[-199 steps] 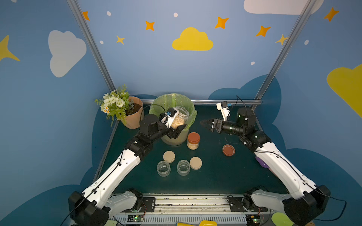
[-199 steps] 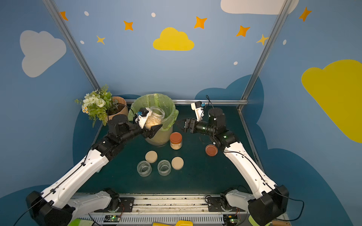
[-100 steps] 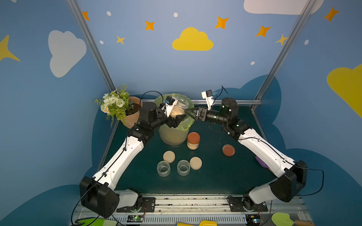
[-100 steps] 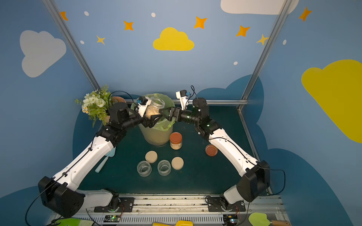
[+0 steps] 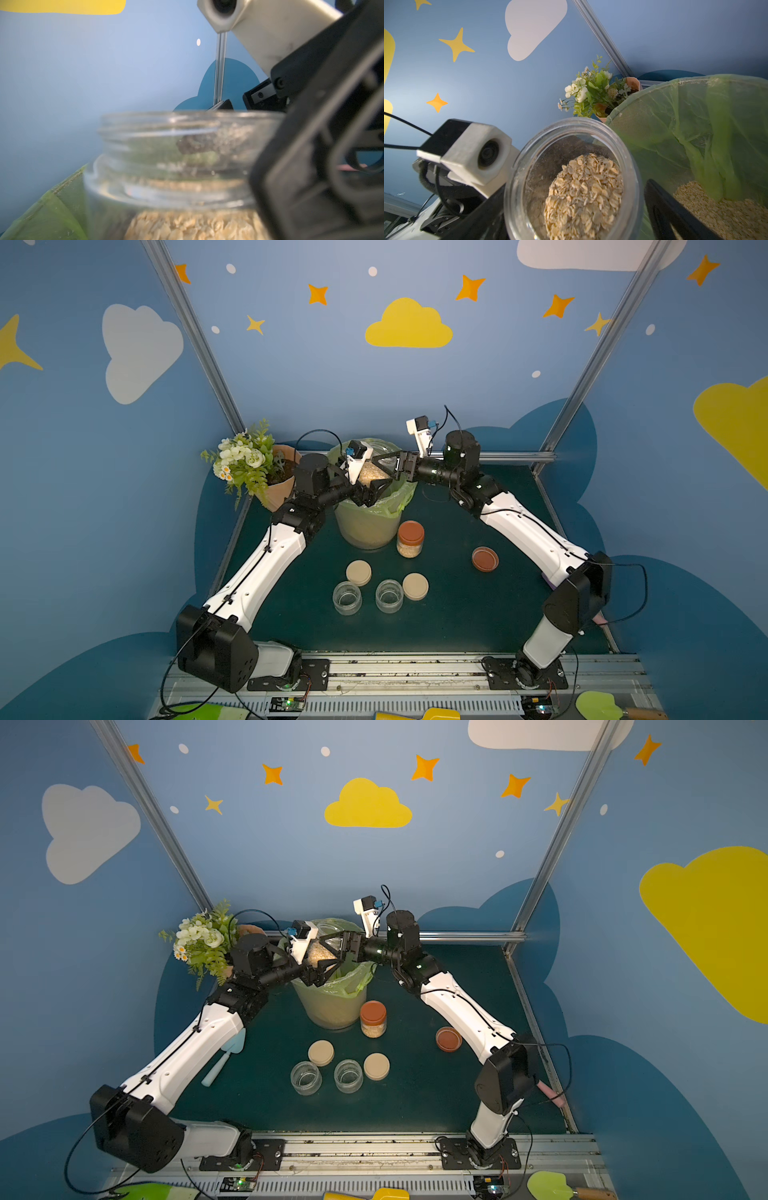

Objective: Empty expired oatmeal from jars
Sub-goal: Pour the expired oatmeal into the trash bin.

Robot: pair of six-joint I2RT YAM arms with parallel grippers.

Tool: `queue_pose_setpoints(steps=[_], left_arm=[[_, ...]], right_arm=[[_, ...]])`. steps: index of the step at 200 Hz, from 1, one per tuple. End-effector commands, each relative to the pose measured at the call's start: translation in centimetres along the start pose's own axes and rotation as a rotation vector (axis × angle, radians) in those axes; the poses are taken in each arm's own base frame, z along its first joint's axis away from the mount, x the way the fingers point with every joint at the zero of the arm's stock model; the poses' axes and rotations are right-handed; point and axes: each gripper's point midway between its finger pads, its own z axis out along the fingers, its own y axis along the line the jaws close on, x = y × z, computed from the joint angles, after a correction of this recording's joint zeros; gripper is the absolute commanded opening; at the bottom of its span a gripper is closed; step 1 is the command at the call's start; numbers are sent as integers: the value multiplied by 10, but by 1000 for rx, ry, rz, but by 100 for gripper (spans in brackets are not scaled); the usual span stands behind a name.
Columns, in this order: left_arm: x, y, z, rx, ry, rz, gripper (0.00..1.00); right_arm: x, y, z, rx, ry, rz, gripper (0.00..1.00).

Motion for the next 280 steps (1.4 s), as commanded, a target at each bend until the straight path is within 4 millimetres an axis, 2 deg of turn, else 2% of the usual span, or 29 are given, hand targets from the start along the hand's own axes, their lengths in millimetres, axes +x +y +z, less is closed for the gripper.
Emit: queue_pose_setpoints(steps=[1, 94, 107, 173, 182, 192, 207, 225, 244, 254, 270, 280], left_arm=[[-49, -4, -9, 29, -156, 73, 3], [-43, -4, -6, 59, -157, 65, 4], [-43, -4, -6, 58, -157, 63, 4], [-43, 3, -7, 36, -160, 54, 4], [-43, 4, -8, 30, -162, 48, 10], [-43, 6, -8, 17, -168, 38, 22], [-43, 6, -11, 8, -177, 27, 31], [-40, 9, -13, -14, -179, 5, 55], [-37, 10, -17, -33, -184, -6, 60], [-37, 12, -18, -46, -189, -14, 72], [-35, 17, -21, -80, -195, -35, 98], [-33, 20, -23, -101, -193, -54, 100]], right_arm=[[-1, -1, 9, 10, 8, -15, 96], [5, -10, 35, -11, 47, -7, 95], [6, -6, 38, -33, 50, -15, 96], [2, -2, 37, -50, 19, -61, 94], [3, -4, 38, -45, 18, -59, 91], [3, -6, 38, -41, 20, -60, 84], [5, -9, 39, -37, 23, -60, 72], [3, -12, 40, -32, 18, -52, 63], [1, -10, 42, -50, 20, -40, 56], [1, -9, 44, -58, 25, -29, 51], [-4, -7, 44, -61, 12, -19, 45], [-8, -5, 43, -66, -4, -20, 42]])
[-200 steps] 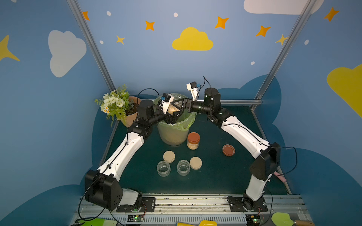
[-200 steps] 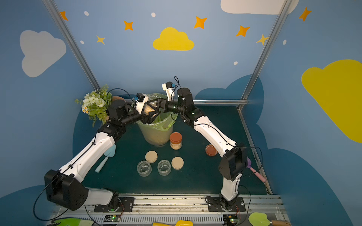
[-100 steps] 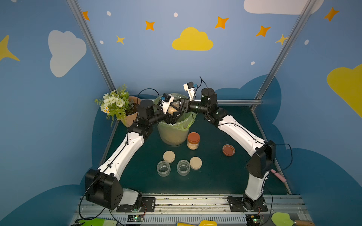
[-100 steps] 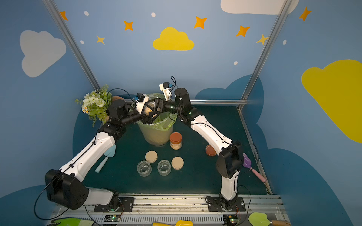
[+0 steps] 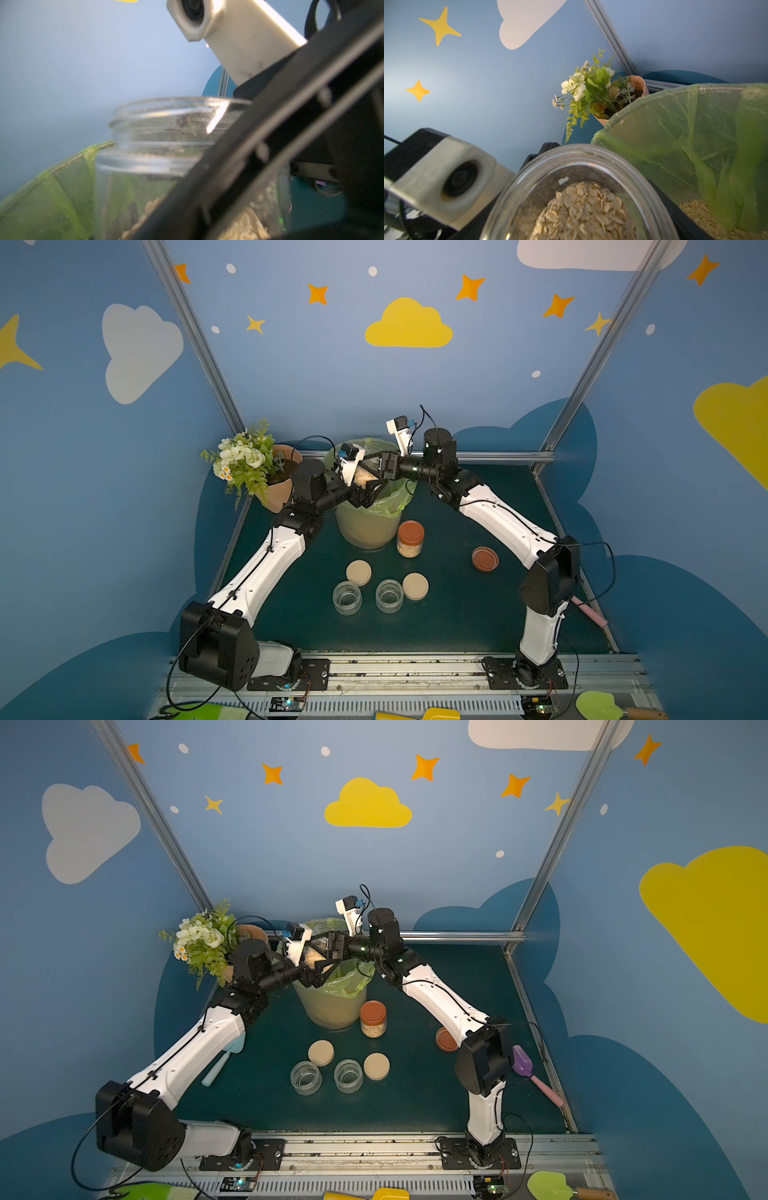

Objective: Empty expired oatmeal from jars
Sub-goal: Pour the expired oatmeal into the trash bin.

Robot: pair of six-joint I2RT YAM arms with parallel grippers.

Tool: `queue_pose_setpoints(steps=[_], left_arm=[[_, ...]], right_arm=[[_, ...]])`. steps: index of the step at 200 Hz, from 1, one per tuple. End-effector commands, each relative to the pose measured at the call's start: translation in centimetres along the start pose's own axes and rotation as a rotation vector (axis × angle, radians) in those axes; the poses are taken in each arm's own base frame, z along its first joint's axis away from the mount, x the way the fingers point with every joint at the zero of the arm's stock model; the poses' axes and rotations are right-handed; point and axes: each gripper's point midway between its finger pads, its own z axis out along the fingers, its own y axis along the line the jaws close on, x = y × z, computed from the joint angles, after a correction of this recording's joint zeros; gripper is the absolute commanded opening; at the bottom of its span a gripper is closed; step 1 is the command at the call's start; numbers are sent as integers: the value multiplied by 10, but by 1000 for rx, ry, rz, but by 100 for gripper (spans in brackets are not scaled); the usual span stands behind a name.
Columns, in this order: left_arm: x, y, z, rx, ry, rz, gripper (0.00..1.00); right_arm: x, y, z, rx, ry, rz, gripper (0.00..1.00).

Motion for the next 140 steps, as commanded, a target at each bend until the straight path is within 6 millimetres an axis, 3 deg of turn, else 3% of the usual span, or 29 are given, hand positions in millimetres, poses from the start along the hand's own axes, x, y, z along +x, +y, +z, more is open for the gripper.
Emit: queue_pose_setpoints(steps=[1, 29, 60, 91, 116, 140], left_arm=[[-53, 2, -20, -57, -166, 39, 100], [-51, 8, -31, -106, -165, -48, 100], [-47, 11, -47, -158, -152, -209, 100], [-57, 10, -71, -200, -198, -466, 100], [-59, 22, -97, -288, -306, -811, 100], [-56, 13, -104, -208, -380, -1043, 100]], right_arm=[[-19, 14, -1, -42, -49, 1, 42], [-36, 18, -5, -28, -124, -16, 36], [-64, 31, -11, -56, -251, -22, 37], [-82, 37, -18, -73, -368, 2, 37], [-90, 36, -25, -90, -455, 59, 37], [-93, 37, -32, -95, -526, 104, 36]])
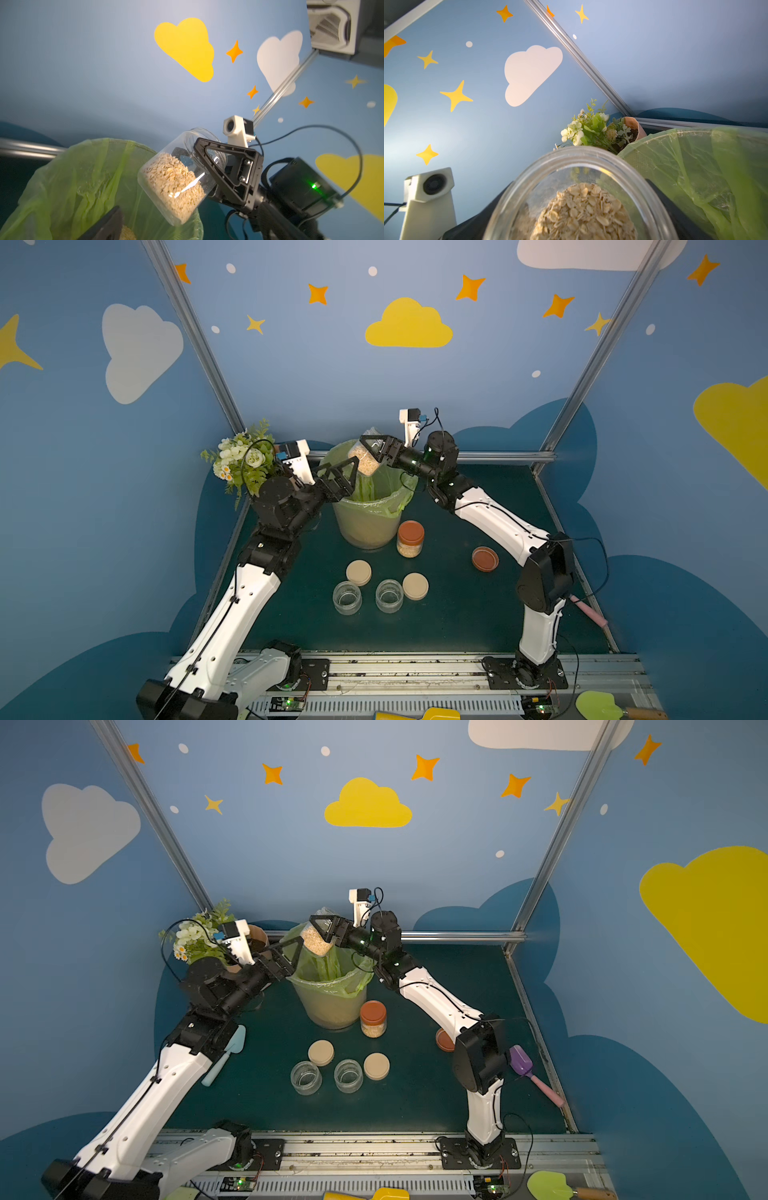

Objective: Empty expired oatmeal from jars
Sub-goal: Pour the expired oatmeal into the trash bin.

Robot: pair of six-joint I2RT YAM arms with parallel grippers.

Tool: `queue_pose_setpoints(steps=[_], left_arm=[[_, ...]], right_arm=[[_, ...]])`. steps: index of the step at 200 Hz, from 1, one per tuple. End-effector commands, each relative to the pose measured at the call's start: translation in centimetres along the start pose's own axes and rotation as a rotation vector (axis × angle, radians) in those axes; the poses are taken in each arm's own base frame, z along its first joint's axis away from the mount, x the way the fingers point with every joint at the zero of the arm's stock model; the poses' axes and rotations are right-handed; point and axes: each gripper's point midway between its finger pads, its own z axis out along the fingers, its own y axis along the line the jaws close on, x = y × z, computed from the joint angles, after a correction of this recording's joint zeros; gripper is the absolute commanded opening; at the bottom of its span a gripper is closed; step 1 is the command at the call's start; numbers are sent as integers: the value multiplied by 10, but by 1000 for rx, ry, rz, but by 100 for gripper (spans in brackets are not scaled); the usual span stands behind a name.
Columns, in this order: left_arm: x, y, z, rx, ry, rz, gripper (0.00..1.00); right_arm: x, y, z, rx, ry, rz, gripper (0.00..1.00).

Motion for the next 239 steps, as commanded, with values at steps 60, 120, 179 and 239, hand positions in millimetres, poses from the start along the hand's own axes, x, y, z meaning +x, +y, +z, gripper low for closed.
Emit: queue_pose_setpoints(steps=[60, 120, 179, 239], left_arm=[[32, -4, -10, 3, -44, -784, 100], [30, -15, -4, 3, -121, -970, 100], [5, -21, -4, 18, -234, -1053, 100], [5, -9, 15, 32, -274, -1098, 100]], right_arm=[[-50, 75, -38, -164, -353, -23, 38], [-49, 108, -51, -223, -469, -23, 39], [-38, 120, -50, -259, -482, -16, 39], [-27, 120, -42, -289, -460, 1, 39]])
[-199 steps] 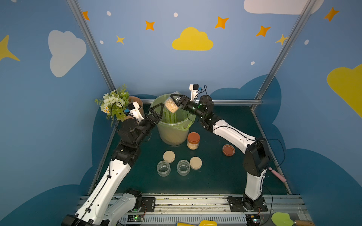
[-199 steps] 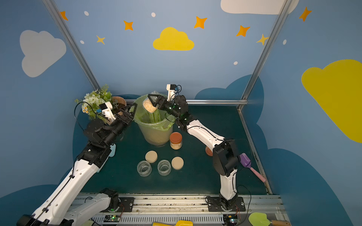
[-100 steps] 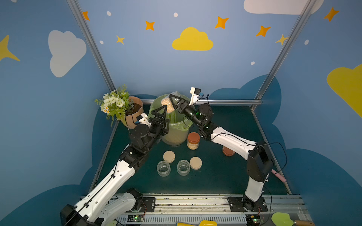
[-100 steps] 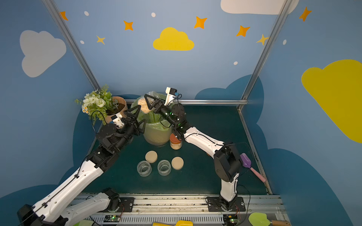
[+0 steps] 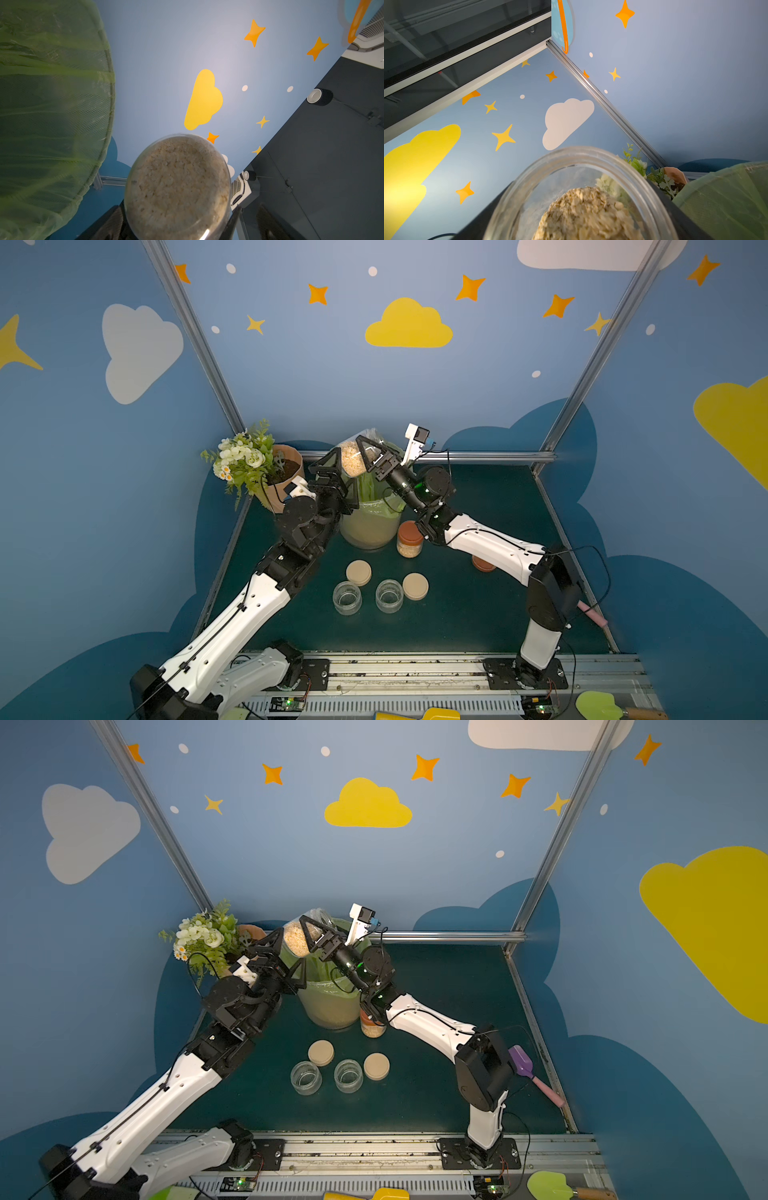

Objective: Empty expired oatmeal from jars
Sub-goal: Pour the expired oatmeal into the trash bin.

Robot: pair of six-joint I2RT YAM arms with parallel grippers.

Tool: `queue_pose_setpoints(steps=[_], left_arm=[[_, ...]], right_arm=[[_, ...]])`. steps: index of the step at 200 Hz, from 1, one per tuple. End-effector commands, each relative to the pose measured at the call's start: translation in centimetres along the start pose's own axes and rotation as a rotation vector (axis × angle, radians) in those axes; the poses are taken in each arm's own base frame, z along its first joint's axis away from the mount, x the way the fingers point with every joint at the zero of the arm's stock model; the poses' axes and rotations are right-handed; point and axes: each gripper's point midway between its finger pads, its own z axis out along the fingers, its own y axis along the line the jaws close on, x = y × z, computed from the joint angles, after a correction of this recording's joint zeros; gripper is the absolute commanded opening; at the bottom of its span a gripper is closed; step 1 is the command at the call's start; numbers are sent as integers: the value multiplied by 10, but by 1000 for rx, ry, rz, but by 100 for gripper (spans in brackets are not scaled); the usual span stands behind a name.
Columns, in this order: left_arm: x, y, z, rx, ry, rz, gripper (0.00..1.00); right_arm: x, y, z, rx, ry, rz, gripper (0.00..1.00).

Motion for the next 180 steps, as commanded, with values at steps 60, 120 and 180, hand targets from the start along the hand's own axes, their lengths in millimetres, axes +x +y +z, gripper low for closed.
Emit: queue_pose_setpoints(steps=[60, 120, 180], left_arm=[[-4, 0, 24, 80, -18, -61, 100], [-4, 3, 40, 115, 7, -69, 100], [-7, 9, 49, 87, 29, -45, 100]], right_arm=[[-14, 28, 1, -131, -78, 38, 37], [-2, 18, 7, -129, -53, 79, 37], [8, 8, 12, -125, 7, 110, 37]])
